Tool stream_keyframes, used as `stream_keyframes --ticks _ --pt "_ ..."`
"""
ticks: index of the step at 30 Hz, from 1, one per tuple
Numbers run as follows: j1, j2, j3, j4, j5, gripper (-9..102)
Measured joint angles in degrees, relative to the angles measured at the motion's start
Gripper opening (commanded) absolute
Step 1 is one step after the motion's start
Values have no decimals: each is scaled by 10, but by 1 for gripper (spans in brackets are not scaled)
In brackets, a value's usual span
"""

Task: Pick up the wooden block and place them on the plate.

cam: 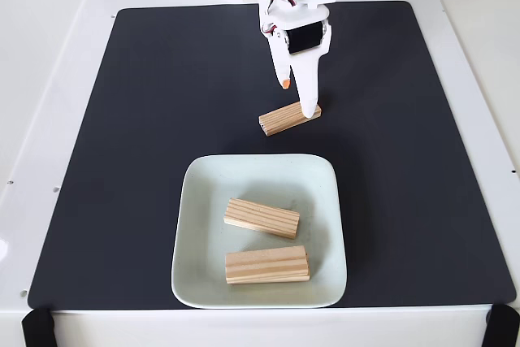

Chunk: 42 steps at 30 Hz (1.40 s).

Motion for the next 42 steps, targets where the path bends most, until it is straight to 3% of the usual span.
stream_keyframes --ticks 8,42 --pt "8 -43 -4 -37 0 30" --pt "-11 -93 -63 -38 -1 27"
